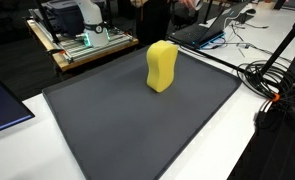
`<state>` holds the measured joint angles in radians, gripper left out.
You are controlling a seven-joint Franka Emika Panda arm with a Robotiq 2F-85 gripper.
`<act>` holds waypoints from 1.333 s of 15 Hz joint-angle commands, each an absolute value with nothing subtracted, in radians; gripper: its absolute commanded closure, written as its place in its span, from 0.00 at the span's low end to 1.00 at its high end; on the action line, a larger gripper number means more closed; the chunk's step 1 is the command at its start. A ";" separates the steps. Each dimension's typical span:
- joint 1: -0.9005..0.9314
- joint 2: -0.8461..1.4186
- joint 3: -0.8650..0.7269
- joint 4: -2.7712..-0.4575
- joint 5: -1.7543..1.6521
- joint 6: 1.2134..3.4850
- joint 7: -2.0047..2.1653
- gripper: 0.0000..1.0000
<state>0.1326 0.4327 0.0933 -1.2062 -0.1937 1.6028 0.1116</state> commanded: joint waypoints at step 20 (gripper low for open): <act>-0.059 0.812 0.068 -0.797 0.202 1.419 0.337 0.00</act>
